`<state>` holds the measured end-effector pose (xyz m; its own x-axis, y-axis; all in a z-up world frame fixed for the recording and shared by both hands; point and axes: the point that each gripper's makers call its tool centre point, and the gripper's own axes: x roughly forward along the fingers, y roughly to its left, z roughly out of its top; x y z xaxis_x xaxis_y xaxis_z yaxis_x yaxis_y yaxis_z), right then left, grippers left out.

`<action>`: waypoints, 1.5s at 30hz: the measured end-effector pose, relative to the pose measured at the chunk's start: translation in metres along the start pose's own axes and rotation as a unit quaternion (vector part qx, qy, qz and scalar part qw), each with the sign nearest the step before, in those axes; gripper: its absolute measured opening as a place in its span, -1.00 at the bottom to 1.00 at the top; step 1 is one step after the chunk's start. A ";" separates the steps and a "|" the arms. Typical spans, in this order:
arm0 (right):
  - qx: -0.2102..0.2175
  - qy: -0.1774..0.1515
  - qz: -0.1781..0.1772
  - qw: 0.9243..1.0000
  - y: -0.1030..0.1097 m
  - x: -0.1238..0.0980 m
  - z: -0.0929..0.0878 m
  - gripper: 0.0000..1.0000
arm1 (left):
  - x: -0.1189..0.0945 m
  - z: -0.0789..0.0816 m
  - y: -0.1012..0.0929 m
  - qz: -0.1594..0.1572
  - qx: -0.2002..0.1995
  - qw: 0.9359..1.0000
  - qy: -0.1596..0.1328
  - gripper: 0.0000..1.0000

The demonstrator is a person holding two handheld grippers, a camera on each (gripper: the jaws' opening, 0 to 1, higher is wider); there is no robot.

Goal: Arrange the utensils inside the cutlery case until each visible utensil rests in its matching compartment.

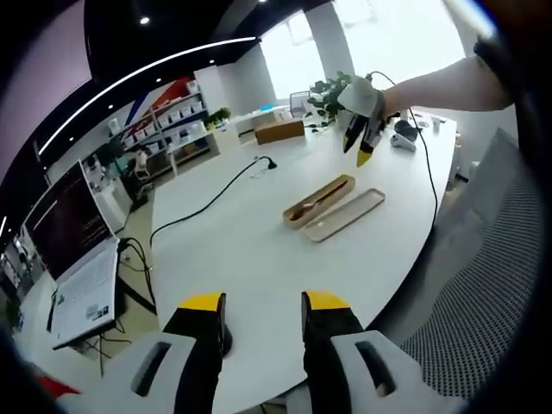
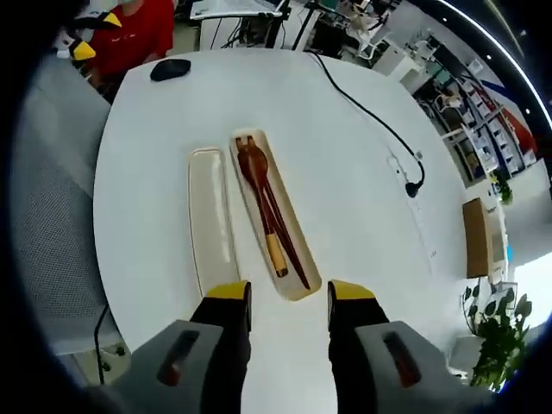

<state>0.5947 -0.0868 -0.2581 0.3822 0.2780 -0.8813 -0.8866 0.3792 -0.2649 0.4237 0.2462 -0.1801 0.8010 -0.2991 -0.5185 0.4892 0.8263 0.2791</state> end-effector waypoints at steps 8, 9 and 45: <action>0.012 -0.005 -0.017 1.000 0.001 -0.015 -0.015 -0.31 | -0.001 -0.001 0.002 0.003 0.001 1.000 -0.003 -0.18; 0.014 -0.006 -0.018 1.000 0.002 -0.017 -0.017 -0.30 | -0.001 -0.001 0.002 0.003 0.002 1.000 -0.003 -0.18; 0.085 -0.054 0.016 0.995 0.065 -0.058 -0.105 0.00 | 0.002 0.022 0.012 -0.024 0.062 0.998 -0.010 -0.16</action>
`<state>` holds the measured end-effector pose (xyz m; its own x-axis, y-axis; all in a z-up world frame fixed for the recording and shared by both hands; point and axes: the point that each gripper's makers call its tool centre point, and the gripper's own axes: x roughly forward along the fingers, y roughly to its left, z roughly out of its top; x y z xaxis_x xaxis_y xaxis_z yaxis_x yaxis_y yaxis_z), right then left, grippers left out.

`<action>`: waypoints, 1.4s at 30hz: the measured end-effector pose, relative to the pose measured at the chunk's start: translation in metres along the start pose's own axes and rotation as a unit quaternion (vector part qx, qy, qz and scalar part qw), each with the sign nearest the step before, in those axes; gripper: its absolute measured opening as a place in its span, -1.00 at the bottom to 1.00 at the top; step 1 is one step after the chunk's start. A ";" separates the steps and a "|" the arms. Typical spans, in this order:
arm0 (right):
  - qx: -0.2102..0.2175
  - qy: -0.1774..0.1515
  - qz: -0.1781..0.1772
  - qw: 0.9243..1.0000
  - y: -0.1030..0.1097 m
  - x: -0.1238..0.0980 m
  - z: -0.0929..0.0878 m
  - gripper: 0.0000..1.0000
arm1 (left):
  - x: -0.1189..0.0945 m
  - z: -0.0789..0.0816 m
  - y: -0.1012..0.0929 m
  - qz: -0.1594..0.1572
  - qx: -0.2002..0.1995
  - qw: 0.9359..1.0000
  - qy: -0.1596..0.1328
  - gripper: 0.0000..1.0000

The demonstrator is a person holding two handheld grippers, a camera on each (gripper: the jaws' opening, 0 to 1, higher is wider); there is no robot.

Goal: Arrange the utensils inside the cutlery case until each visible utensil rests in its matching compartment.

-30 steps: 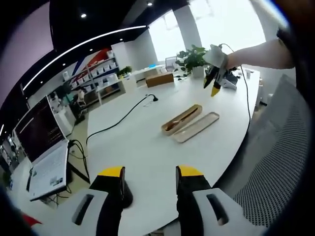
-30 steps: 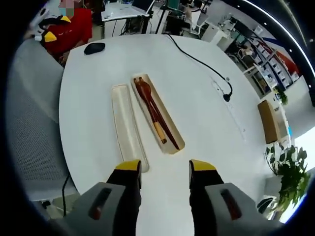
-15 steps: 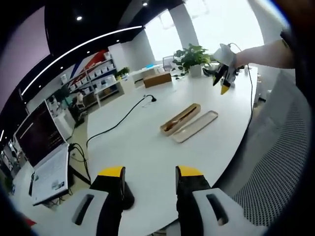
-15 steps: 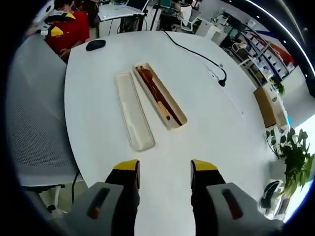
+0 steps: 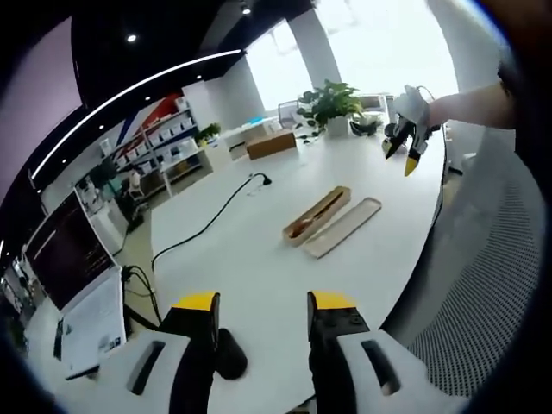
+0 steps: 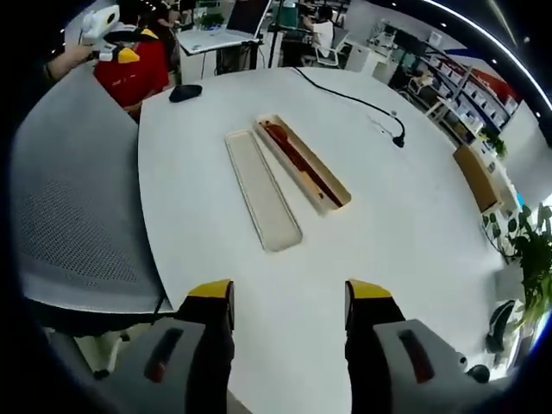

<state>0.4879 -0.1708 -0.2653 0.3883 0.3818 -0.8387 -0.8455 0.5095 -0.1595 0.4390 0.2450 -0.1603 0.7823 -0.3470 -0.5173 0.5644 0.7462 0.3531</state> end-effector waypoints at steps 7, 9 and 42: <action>0.005 -0.012 0.020 1.000 0.011 -0.003 -0.015 0.01 | 0.013 -0.002 -0.006 -0.066 0.062 0.996 0.004 -0.08; 0.005 -0.016 0.029 0.999 0.014 -0.003 -0.017 0.00 | 0.020 -0.012 -0.006 -0.076 0.101 0.992 0.024 -0.04; -0.079 0.040 0.098 0.991 0.001 0.064 0.006 0.02 | 0.153 -0.004 -0.051 -0.265 0.170 0.948 0.049 0.00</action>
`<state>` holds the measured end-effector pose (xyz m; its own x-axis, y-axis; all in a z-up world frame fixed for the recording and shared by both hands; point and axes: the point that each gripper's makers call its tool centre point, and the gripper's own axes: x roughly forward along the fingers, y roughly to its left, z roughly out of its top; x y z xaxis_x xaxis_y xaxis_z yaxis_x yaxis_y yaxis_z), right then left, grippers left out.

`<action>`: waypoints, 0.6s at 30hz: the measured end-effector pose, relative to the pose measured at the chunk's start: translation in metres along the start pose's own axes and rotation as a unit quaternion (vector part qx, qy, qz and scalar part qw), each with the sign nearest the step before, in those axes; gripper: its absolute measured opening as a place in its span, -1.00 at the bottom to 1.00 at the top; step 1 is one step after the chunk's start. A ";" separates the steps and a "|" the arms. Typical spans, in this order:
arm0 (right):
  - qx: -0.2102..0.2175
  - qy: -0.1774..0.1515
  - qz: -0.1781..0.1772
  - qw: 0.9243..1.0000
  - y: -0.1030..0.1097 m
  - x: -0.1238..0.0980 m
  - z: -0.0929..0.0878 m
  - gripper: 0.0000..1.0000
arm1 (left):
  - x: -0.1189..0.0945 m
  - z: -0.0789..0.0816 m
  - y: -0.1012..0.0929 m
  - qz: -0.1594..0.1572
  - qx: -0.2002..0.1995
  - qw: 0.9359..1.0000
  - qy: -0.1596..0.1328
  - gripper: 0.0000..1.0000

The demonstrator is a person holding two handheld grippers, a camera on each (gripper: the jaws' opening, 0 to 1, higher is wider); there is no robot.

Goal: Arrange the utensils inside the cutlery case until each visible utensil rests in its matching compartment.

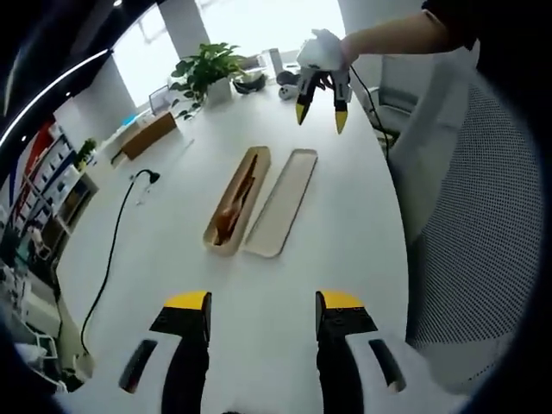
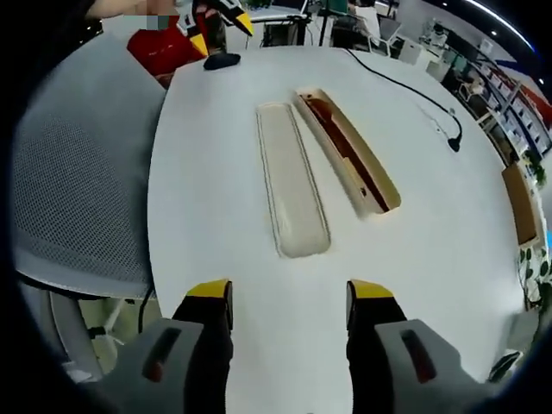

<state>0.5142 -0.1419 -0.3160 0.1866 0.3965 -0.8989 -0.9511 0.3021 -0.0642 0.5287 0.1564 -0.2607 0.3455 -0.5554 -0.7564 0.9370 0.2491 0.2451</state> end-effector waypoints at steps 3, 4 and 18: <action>-0.005 0.000 0.006 1.000 -0.001 0.005 0.005 0.02 | 0.007 0.001 -0.001 -0.013 0.005 1.000 0.005 0.00; -0.012 0.002 0.010 1.000 -0.001 0.009 0.007 0.02 | 0.011 0.001 -0.001 -0.018 0.010 1.000 0.010 0.01; -0.062 0.019 0.037 0.997 -0.002 0.046 0.040 0.03 | 0.064 0.007 -0.002 -0.045 0.016 0.999 0.018 0.07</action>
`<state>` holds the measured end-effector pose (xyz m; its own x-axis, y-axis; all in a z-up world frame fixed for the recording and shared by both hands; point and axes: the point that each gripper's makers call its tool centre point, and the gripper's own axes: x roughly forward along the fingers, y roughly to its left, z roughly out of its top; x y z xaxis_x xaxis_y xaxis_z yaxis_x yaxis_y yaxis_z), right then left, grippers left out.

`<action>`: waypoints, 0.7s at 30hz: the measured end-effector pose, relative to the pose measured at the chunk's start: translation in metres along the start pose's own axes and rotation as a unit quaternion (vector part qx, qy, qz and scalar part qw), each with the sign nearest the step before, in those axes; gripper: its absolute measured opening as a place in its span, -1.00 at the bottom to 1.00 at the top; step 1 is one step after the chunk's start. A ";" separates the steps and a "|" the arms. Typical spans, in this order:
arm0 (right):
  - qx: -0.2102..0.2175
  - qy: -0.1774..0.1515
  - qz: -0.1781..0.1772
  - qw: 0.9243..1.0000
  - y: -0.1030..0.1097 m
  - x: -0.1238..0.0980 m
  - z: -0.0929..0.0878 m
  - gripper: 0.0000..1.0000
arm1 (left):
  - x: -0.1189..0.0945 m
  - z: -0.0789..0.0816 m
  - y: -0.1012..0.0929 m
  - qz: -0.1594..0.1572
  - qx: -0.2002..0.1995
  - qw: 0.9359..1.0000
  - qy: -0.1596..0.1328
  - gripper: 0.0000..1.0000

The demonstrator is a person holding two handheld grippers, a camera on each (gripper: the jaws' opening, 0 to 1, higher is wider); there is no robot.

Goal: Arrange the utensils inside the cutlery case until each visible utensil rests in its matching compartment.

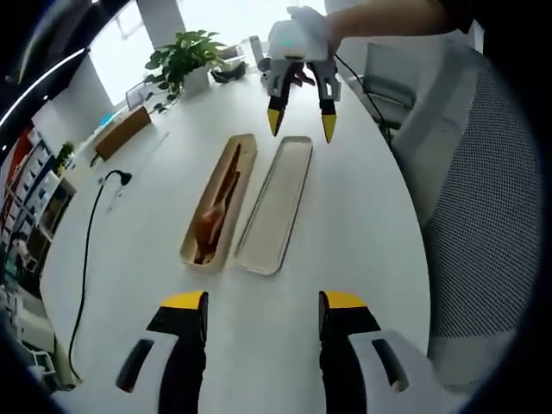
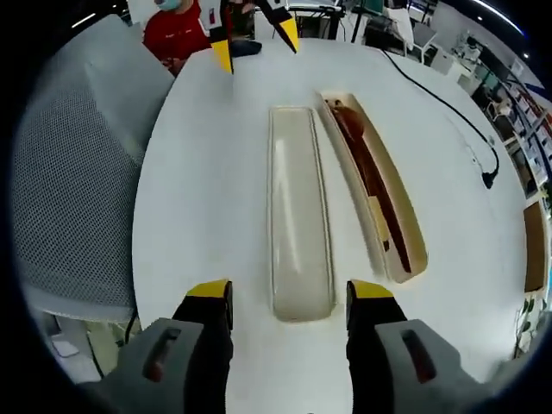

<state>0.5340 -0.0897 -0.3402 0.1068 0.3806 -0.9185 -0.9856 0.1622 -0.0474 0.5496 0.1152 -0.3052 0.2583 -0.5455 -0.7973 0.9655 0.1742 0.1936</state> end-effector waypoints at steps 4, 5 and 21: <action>-0.010 0.010 0.001 1.000 -0.004 0.007 0.000 0.03 | 0.016 0.000 -0.004 -0.014 0.004 1.000 0.003 0.08; -0.012 0.011 0.002 1.000 -0.005 0.009 0.000 0.03 | 0.020 0.000 -0.003 -0.015 0.005 1.000 0.003 0.08; -0.026 0.030 0.018 0.999 -0.007 0.024 0.004 -0.02 | 0.053 0.014 0.007 -0.029 -0.017 0.999 -0.014 0.08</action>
<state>0.5438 -0.0781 -0.3606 0.0645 0.3297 -0.9419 -0.9944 0.1009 -0.0328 0.5708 0.0757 -0.3382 0.2027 -0.5776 -0.7908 0.9774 0.1682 0.1277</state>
